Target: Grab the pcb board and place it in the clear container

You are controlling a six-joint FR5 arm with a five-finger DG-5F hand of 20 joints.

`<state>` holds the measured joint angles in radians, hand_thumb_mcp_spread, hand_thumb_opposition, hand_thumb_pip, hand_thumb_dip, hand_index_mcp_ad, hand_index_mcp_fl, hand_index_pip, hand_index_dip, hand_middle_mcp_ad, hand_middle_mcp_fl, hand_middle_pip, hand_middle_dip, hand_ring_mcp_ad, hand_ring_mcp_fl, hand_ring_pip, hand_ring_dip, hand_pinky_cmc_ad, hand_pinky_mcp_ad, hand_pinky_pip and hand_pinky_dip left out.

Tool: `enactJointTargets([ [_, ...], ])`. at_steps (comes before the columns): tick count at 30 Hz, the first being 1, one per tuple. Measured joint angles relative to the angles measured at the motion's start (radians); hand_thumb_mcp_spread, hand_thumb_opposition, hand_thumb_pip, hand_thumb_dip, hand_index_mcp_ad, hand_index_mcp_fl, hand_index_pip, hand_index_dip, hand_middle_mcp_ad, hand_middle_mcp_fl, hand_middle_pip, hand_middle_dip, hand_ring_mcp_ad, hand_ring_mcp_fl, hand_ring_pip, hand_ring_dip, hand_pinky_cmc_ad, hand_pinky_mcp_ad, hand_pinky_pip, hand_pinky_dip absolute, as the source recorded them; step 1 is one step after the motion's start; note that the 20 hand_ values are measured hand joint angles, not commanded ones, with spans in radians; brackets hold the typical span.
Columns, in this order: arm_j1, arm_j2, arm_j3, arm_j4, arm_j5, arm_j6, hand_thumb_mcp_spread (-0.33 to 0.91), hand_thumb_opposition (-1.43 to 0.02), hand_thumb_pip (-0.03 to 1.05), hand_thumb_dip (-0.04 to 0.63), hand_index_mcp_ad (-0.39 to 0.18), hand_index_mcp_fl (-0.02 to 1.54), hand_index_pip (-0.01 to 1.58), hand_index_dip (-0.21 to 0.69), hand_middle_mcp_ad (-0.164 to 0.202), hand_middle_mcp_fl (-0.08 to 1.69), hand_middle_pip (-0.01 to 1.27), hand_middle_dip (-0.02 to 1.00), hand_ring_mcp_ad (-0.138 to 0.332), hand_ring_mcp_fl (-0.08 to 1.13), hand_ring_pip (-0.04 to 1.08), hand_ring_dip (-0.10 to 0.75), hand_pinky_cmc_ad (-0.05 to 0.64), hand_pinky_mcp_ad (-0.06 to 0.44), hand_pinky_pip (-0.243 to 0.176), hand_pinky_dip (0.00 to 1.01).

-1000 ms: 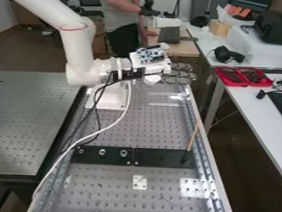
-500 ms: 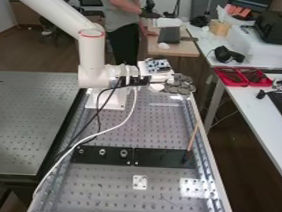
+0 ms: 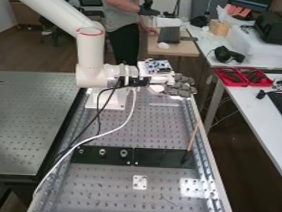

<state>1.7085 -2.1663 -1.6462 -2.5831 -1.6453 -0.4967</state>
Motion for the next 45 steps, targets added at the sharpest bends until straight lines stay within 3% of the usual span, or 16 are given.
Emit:
enactJointTargets([
  [4, -0.01, 0.034, -0.029, 0.017, -0.002, 0.011, 0.56, -0.82, 0.39, 0.208, -0.168, 0.34, 0.89, 0.185, 0.019, 0.01, 0.14, 0.14, 0.182, 0.01, 0.08, -0.005, 0.293, 0.15, -0.105, 0.18],
  [11, -0.051, 0.167, -0.122, 0.044, 0.002, 0.018, 0.53, -0.82, 0.39, 0.208, -0.157, 0.34, 0.87, 0.185, 0.016, 0.01, 0.14, 0.14, 0.182, 0.01, 0.08, -0.005, 0.29, 0.147, -0.105, 0.18],
  [17, -0.104, 0.291, -0.208, 0.055, 0.063, 0.006, 0.52, -0.8, 0.39, 0.208, -0.152, 0.34, 0.79, 0.185, 0.019, 0.01, 0.14, 0.14, 0.182, 0.0, 0.08, -0.005, 0.29, 0.15, -0.105, 0.18],
  [22, -0.135, 0.358, -0.241, 0.034, 0.11, -0.022, 0.52, -0.8, 0.39, 0.208, -0.152, 0.36, 0.72, 0.185, 0.019, 0.01, 0.14, 0.14, 0.182, 0.0, 0.08, -0.005, 0.29, 0.147, -0.105, 0.18],
  [27, -0.156, 0.396, -0.243, -0.022, 0.136, -0.057, 0.52, -0.8, 0.39, 0.208, -0.147, 0.36, 0.69, 0.199, 0.016, 0.01, 0.14, 0.14, 0.182, 0.0, 0.08, -0.005, 0.29, 0.15, -0.105, 0.18],
  [32, -0.162, 0.415, -0.243, -0.027, 0.144, -0.09, 0.52, -0.8, 0.39, 0.208, -0.147, 0.38, 0.67, 0.206, 0.016, 0.01, 0.14, 0.14, 0.182, 0.0, 0.08, -0.005, 0.29, 0.147, -0.105, 0.18],
  [40, -0.16, 0.43, -0.238, -0.042, 0.124, -0.104, 0.52, -0.8, 0.39, 0.211, -0.147, 0.39, 0.63, 0.218, 0.016, 0.01, 0.14, 0.14, 0.182, 0.0, 0.08, -0.005, 0.29, 0.15, -0.105, 0.18],
  [45, -0.158, 0.43, -0.217, -0.093, 0.116, -0.118, 0.51, -0.79, 0.38, 0.211, -0.147, 0.39, 0.58, 0.222, 0.016, 0.01, 0.14, 0.14, 0.182, 0.0, 0.08, -0.005, 0.29, 0.15, -0.105, 0.18],
])
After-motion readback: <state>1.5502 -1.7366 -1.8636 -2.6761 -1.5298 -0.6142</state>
